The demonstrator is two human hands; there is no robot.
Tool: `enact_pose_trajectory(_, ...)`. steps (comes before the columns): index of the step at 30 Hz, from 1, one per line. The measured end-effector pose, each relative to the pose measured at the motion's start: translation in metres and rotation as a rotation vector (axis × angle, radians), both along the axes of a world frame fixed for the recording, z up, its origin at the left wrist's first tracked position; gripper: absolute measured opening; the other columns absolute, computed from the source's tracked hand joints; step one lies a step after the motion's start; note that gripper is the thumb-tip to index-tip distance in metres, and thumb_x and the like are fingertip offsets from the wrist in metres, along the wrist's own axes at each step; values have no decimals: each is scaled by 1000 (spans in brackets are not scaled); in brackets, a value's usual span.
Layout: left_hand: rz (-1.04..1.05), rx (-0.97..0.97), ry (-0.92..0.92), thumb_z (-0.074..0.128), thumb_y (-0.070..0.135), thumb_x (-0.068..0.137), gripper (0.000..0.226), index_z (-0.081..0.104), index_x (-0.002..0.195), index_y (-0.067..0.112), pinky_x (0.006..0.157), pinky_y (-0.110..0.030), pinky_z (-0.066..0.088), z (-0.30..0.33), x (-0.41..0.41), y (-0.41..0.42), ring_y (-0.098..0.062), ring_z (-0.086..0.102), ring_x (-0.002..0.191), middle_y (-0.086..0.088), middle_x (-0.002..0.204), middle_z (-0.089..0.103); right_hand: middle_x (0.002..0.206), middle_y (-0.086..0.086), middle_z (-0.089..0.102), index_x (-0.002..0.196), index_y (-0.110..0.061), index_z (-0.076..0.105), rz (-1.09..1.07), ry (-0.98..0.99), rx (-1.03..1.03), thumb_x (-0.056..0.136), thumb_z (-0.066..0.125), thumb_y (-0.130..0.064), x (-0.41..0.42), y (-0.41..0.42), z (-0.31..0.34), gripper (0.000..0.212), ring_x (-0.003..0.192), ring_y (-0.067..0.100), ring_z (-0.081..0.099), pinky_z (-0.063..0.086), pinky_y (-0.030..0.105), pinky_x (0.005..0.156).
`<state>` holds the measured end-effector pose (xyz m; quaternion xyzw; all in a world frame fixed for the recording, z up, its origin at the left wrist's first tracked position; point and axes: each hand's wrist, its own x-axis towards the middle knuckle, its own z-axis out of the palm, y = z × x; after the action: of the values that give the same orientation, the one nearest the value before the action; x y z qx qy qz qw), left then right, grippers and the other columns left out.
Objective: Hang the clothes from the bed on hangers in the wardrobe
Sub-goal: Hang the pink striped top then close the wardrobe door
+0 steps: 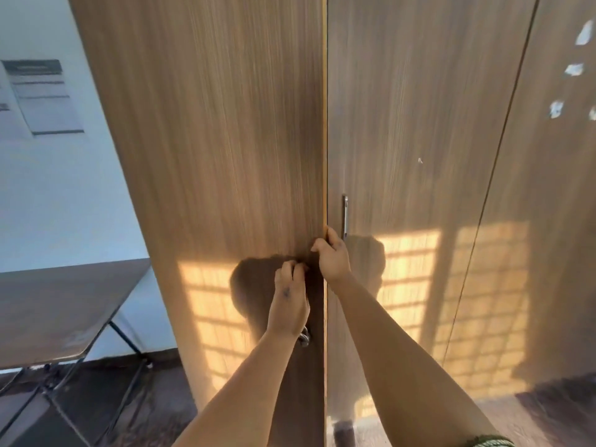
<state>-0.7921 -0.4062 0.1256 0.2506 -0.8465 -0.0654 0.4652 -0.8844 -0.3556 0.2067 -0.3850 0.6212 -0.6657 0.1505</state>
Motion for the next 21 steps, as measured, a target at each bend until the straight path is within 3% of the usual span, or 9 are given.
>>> enact_pose_trajectory(2, -5, -12, -28, 60, -1, 87, 25, 59, 111, 4, 90, -24, 49, -5, -24, -15, -21, 61, 92, -12, 117, 54, 89, 10, 62, 90, -4, 59, 6, 11, 62, 86, 51, -7, -31, -11, 0, 9, 84, 17, 55, 45, 38, 81)
enact_pose_trajectory(4, 11, -37, -54, 65, -1, 83, 28, 61, 111, 4, 87, -25, 53, -7, -46, -28, -21, 64, 91, -12, 118, 54, 88, 0, 63, 88, -13, 63, -32, 19, 105, 86, 52, -6, -60, -25, -2, 14, 83, 12, 56, 43, 27, 76)
enact_pose_trajectory(6, 49, -44, -63, 66, -1, 81, 42, 59, 122, 5, 80, -28, 57, -4, -68, -42, -21, 64, 90, -10, 117, 54, 97, -2, 64, 99, -16, 66, -106, -1, 94, 86, 50, -3, -87, -39, -1, 24, 91, 15, 58, 45, 27, 82)
enact_pose_trajectory(8, 109, -50, -77, 65, -1, 82, 65, 46, 142, 14, 76, -33, 56, -1, -88, -54, -22, 59, 92, -8, 113, 54, 109, 1, 62, 111, -17, 62, -180, 2, 86, 89, 50, -4, -112, -49, 4, 28, 100, 19, 58, 46, 31, 88)
enact_pose_trajectory(10, 185, -87, -149, 64, -1, 82, 77, 34, 149, 21, 83, -47, 55, -4, -106, -62, -31, 53, 105, -12, 117, 53, 118, 5, 55, 121, -14, 56, -238, 104, 141, 91, 54, -9, -136, -55, 5, 31, 100, 16, 54, 42, 27, 85)
enact_pose_trajectory(13, 267, -60, -180, 62, -6, 83, 81, 28, 150, 25, 93, -61, 48, -13, -124, -69, -46, 26, 137, -21, 144, 34, 128, 11, 45, 135, -9, 41, -260, 285, 248, 90, 60, -11, -166, -67, -4, 49, 113, 23, 49, 40, 27, 90)
enact_pose_trajectory(16, 305, -47, -183, 60, -9, 83, 86, 25, 152, 28, 93, -58, 50, -15, -143, -81, -48, 2, 145, -26, 157, 9, 136, 14, 39, 143, -11, 29, -218, 313, 278, 90, 63, -15, -188, -86, -12, 63, 127, 30, 41, 39, 38, 104)
enact_pose_trajectory(21, 360, -31, -217, 64, -9, 79, 95, 21, 153, 32, 75, -43, 60, -12, -169, -108, -47, 3, 144, -22, 159, 2, 133, 14, 45, 142, -16, 30, -200, 332, 196, 95, 57, -21, -205, -127, -12, 54, 123, 30, 44, 39, 40, 101)
